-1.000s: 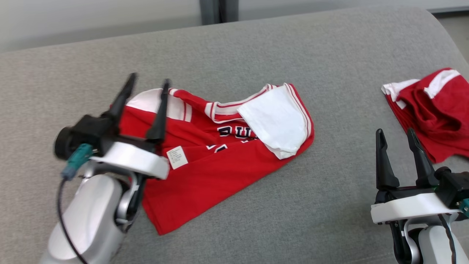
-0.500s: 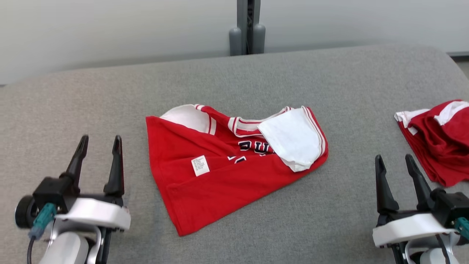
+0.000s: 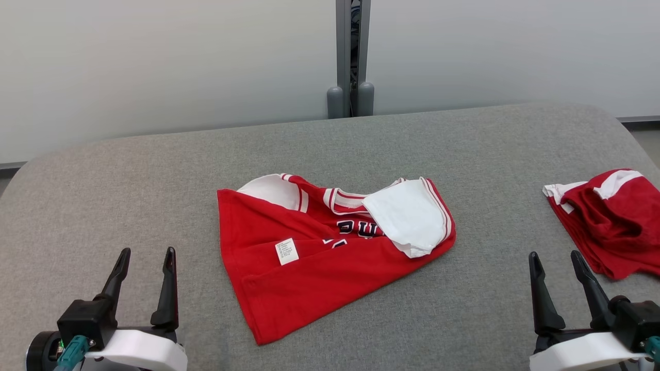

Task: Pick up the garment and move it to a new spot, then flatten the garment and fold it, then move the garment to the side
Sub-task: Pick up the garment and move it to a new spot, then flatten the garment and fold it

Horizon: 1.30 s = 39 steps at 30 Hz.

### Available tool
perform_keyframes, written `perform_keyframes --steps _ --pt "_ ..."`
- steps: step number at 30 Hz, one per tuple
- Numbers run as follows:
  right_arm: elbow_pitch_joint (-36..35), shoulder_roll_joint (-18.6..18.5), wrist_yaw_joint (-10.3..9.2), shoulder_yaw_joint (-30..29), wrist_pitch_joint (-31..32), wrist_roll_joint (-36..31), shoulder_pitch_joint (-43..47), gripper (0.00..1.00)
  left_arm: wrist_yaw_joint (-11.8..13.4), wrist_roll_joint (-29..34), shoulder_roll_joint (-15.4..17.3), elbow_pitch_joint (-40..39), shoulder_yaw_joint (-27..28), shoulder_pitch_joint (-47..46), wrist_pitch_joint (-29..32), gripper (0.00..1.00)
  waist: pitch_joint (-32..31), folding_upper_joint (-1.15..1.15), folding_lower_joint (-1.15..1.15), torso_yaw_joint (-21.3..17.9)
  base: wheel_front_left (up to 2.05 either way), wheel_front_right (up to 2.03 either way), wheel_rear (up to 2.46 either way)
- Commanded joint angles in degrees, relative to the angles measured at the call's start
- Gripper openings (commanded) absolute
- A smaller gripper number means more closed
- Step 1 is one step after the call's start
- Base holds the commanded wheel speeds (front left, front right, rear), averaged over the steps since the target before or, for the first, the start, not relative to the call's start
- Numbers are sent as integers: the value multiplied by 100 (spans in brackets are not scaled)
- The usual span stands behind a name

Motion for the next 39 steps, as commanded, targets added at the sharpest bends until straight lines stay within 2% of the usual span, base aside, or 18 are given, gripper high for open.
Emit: perform_keyframes --steps 1,12,18,28,33,39 --pt "-89 -35 1 -23 57 41 89 100 56 -20 51 -65 11 91 25 100 -18 0 0 -2 0 0 0" --pt "-298 -34 1 -58 186 1 136 100 106 -37 64 -187 -27 70 84 100 58 0 0 54 0 0 0" --pt "-232 -66 1 177 449 -202 -97 100 102 -26 27 -228 -90 -71 91 100 217 0 0 201 0 0 0" --pt "515 -691 1 992 1269 -143 -1215 100 -121 -52 -225 -20 -350 -622 74 100 863 0 0 721 0 0 0" --pt "862 -957 1 1452 1435 -36 -1738 100 -260 -22 -388 259 -472 -941 -34 100 1147 0 0 989 0 0 0" --pt "1226 -1161 1 1718 1632 42 -1961 100 -378 -15 -542 538 -519 -1186 -153 100 1334 0 0 1149 0 0 0"
